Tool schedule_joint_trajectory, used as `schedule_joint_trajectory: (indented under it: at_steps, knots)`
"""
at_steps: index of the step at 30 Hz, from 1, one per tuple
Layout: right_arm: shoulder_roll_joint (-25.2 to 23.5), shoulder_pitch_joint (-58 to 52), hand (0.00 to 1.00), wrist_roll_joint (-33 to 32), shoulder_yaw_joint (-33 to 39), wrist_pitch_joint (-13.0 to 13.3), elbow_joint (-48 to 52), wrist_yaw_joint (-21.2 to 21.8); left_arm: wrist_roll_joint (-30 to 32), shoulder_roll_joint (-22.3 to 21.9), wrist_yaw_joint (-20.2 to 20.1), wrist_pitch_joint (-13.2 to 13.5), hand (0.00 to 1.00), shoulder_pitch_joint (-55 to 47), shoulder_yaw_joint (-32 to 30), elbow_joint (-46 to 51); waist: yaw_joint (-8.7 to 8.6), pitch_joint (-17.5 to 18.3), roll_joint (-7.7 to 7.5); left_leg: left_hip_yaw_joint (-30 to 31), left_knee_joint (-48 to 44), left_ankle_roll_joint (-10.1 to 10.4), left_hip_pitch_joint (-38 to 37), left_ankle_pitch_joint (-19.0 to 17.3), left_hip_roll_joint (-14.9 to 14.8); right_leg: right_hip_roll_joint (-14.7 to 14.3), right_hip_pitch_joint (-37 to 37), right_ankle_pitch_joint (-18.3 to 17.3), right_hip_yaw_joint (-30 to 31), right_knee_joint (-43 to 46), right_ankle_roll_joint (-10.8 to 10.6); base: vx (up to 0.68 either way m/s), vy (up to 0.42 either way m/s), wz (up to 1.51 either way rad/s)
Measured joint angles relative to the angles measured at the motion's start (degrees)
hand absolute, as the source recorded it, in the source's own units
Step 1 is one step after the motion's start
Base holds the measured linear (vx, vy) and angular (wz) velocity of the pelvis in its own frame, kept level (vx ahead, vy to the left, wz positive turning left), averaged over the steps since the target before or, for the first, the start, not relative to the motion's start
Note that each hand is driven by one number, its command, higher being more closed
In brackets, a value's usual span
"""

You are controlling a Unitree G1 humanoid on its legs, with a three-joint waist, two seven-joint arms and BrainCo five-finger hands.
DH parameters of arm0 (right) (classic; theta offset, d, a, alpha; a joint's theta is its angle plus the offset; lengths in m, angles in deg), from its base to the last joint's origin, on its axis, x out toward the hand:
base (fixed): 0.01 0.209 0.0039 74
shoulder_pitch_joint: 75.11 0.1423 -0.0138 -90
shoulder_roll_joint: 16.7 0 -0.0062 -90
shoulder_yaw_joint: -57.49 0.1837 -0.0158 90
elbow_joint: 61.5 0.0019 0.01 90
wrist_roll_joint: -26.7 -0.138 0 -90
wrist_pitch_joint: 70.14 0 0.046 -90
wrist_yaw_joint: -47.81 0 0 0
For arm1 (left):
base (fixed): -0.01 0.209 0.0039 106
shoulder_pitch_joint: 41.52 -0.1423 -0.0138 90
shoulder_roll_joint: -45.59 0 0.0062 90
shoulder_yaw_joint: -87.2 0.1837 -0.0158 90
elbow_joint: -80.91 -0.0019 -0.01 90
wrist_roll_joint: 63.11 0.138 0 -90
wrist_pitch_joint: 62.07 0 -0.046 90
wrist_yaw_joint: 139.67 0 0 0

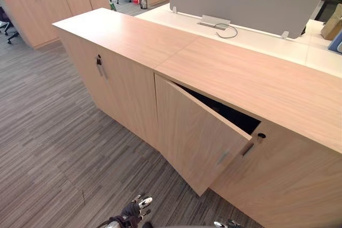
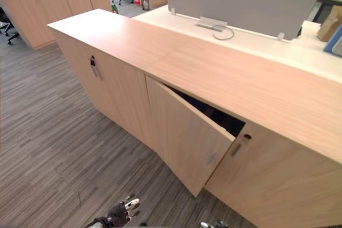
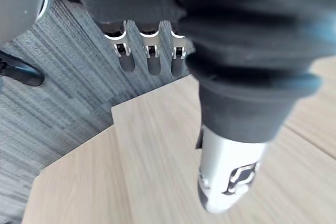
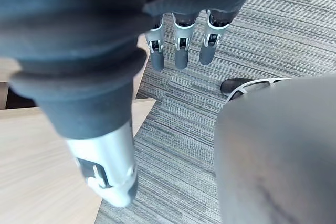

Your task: Walk over to the cabinet, pick up the folder, carry it to the office cabinet, place the folder inside the office cabinet, then close the office cabinet door

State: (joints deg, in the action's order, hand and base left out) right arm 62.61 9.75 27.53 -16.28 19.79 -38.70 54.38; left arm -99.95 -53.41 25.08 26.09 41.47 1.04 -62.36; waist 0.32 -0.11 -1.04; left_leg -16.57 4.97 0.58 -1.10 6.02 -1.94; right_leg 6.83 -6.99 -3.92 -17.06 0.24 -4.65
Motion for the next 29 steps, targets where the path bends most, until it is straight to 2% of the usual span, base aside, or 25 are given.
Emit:
schedule_joint_trajectory:
  at_steps: [1,2,3,4,5,6,8,10,11,12,13,15,17,19,23,25,29]
  knots:
    - [-0.31,-0.02,0.0,-0.79,0.12,0.01,0.01,-0.05,3.54,-1.17,2.74,1.17,0.0,0.0,-6.29,-1.33,-0.04,-0.4,-0.35,-0.51,-3.34,0.27,1.15,-1.95,-0.54,-0.01,0.07,0.04,0.41,0.12,0.11,-0.03,-0.025,-0.19]
    - [-0.54,-0.04,0.0,-1.21,0.44,0.01,0.0,-0.06,5.39,-1.53,4.0,1.41,0.0,-0.04,-8.57,-1.39,-0.16,-0.82,-0.83,-0.52,-6.52,0.22,2.45,-3.44,-1.07,-0.01,0.04,0.03,0.47,0.19,0.23,-0.04,-0.037,-0.18]
    - [-0.75,-0.11,0.0,-2.04,1.2,0.04,0.01,-0.33,9.2,-2.21,7.66,2.8,0.0,-0.12,-11.96,-1.28,-0.17,-1.47,-0.51,-0.31,-14.89,0.39,5.81,-7.54,-2.98,-0.53,-0.02,-0.15,0.47,0.54,0.54,-0.04,-0.054,-0.1]
    - [-0.76,-0.11,0.0,-2.07,1.99,0.04,0.02,-0.53,10.29,-2.47,9.18,3.37,0.0,-0.21,-13.13,-1.28,-0.13,-1.8,-0.27,-0.09,-19.14,0.57,7.54,-9.73,-4.21,-1.12,-0.1,-0.29,0.57,0.76,0.75,-0.04,-0.064,-0.16]
    - [-0.76,-0.19,0.0,-2.32,2.56,0.04,0.03,-1.0,12.43,-2.77,11.67,4.17,0.0,-0.78,-14.97,-1.27,-0.07,-2.34,0.24,0.32,-25.67,1.02,9.67,-12.92,-6.89,-2.61,-0.47,-0.68,1.01,1.11,1.31,-0.03,-0.051,-0.21]
    - [-1.08,-0.18,0.0,-2.56,2.73,0.07,0.08,-1.69,15.16,-2.91,14.34,4.96,0.0,-1.55,-16.92,-1.27,0.13,-3.19,0.45,1.25,-30.76,1.6,11.02,-14.55,-8.82,-3.87,-1.37,-0.87,1.75,1.07,1.63,-0.02,-0.033,-0.19]
    - [-1.63,-0.52,0.0,-4.02,2.67,0.31,0.12,-2.81,18.55,-3.54,18.66,6.28,0.0,-1.72,-19.73,-0.78,0.46,-4.34,-0.21,4.37,-35.99,1.87,12.18,-14.81,-10.04,-4.93,-2.65,-0.88,2.73,1.49,1.84,-0.04,-0.041,-0.24]
    - [-1.49,-0.66,0.0,-4.33,2.24,0.39,0.13,-3.48,19.44,-4.34,20.78,6.87,0.0,-2.14,-20.9,-0.33,1.27,-4.53,-0.17,10.24,-37.32,2.08,12.28,-14.93,-9.02,-5.24,-2.44,-0.98,4.67,2.52,2.12,-0.05,-0.013,-0.39]
    - [-1.34,-0.63,0.0,-4.37,2.19,0.59,0.15,-3.67,19.2,-4.96,21.17,7.35,0.0,-2.23,-21.14,-0.04,1.67,-4.72,-0.36,14.86,-36.2,2.82,12.03,-16.17,-7.59,-5.18,-1.9,-0.93,5.59,3.03,2.2,-0.09,0.099,-0.71]
    - [-0.3,-0.43,0.0,-4.39,2.21,0.91,0.2,-3.92,18.92,-6.72,21.16,8.0,0.0,-2.44,-21.72,-0.02,2.38,-4.36,1.2,24.81,-30.85,4.53,9.45,-18.2,-4.3,-5.68,0.16,-1.01,8.24,4.1,2.29,-0.11,0.144,-0.75]
    - [-0.49,-0.12,0.0,-4.43,2.13,1.03,0.14,-4.12,18.41,-6.93,21.02,8.03,0.0,-2.28,-22.46,-0.03,2.5,-4.79,1.37,24.88,-30.23,4.58,9.0,-18.17,-3.71,-5.29,0.4,-1.17,9.13,4.28,2.49,-0.1,0.193,-0.77]
    - [-0.83,-0.06,0.0,-4.48,1.45,1.22,0.67,-4.17,18.29,-7.46,20.35,8.4,0.0,-2.61,-24.02,-0.07,2.53,-4.63,0.46,25.22,-27.35,3.45,8.1,-17.6,-1.68,-4.42,2.13,-0.27,11.33,3.65,1.96,-0.05,0.129,-0.59]
    - [-0.69,-0.97,0.0,-5.5,-0.66,1.25,2.37,-4.18,16.62,-7.99,18.67,8.37,0.0,-3.11,-25.49,-0.14,2.25,-4.44,0.46,23.1,-26.81,3.23,7.84,-17.48,-1.88,-4.03,2.33,0.62,12.89,2.44,1.7,-0.02,0.092,-0.51]
    - [-0.67,-1.88,0.0,-6.35,-2.29,1.25,2.68,-4.17,15.6,-8.02,16.67,8.33,0.0,-3.59,-26.31,-1.36,2.35,-2.39,-0.12,20.65,-22.63,2.7,6.81,-15.87,-1.54,-2.95,3.89,1.3,14.56,1.58,1.43,0.04,0.053,-0.42]
    - [-0.65,-3.09,0.0,-4.82,-2.63,1.34,3.94,-3.83,19.59,-7.63,14.66,8.25,0.0,-3.41,-26.5,-2.78,1.95,-0.92,-0.2,19.21,-15.97,2.44,3.93,-12.78,-0.71,-2.06,3.9,2.43,15.44,-0.05,0.78,0.12,-0.011,-0.17]
    - [-0.65,-3.62,0.0,-4.12,-2.64,1.32,3.93,-3.77,22.95,-6.93,13.67,8.04,0.0,-2.71,-25.27,-3.83,1.78,-0.08,-0.06,18.69,-14.2,2.32,2.3,-12.3,-1.03,-2.37,3.08,2.49,15.5,-1.07,0.79,0.18,-0.029,-0.1]
    - [-0.78,-3.78,0.0,-4.14,-1.68,1.32,3.47,-3.67,23.84,-5.83,13.11,7.81,0.0,-1.45,-20.25,-4.72,1.03,0.33,0.29,18.26,-12.12,2.29,-0.21,-12.28,-1.49,-2.73,1.38,2.49,15.26,-2.05,0.79,0.11,-0.017,-0.07]
